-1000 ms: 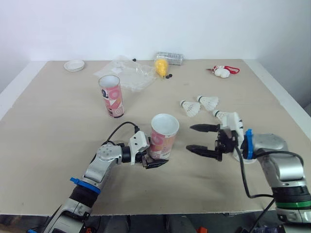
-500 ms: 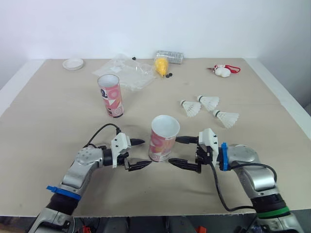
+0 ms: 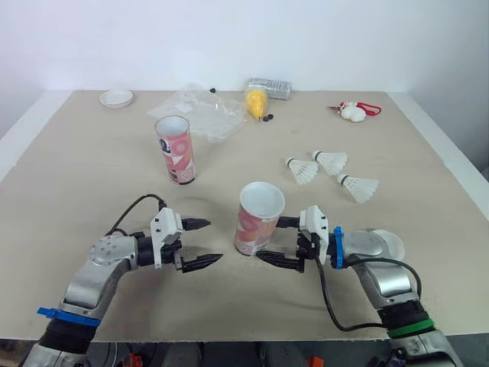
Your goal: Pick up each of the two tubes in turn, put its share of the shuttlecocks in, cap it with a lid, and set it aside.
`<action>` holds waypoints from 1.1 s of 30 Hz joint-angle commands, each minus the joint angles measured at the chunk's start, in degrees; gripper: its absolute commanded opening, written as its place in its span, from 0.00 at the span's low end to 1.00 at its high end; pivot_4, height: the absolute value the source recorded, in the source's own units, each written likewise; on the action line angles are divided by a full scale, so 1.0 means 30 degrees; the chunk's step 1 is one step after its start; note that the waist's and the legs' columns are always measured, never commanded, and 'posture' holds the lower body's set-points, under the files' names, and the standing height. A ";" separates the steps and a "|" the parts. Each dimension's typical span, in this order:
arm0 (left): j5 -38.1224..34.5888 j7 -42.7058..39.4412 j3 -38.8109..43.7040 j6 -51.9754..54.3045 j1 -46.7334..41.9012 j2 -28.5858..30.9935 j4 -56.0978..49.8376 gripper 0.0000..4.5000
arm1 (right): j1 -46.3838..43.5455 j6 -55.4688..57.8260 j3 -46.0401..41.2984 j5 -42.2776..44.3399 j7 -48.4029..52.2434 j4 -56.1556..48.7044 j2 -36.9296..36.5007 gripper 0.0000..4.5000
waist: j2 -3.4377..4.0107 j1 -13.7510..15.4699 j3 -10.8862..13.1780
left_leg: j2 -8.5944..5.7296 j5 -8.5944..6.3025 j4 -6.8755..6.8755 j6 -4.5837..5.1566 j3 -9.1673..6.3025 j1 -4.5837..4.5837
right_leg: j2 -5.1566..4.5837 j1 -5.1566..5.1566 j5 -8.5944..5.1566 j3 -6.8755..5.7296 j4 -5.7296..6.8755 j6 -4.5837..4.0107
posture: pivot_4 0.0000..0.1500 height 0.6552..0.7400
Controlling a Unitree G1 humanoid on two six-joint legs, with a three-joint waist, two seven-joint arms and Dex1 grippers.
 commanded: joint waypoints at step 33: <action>-0.0921 -0.1384 0.0071 -0.1547 0.1167 -0.0163 -0.0960 1.00 | -0.1937 -0.2874 0.2008 -0.0998 0.0887 0.3142 0.3222 0.99 | -0.0003 -0.0003 0.0005 | 0.0016 0.0003 0.0003 -0.0002 0.0000 0.0014 | 0.0007 0.0011 0.0046 -0.0020 0.0002 0.0026 | 1.00 1.00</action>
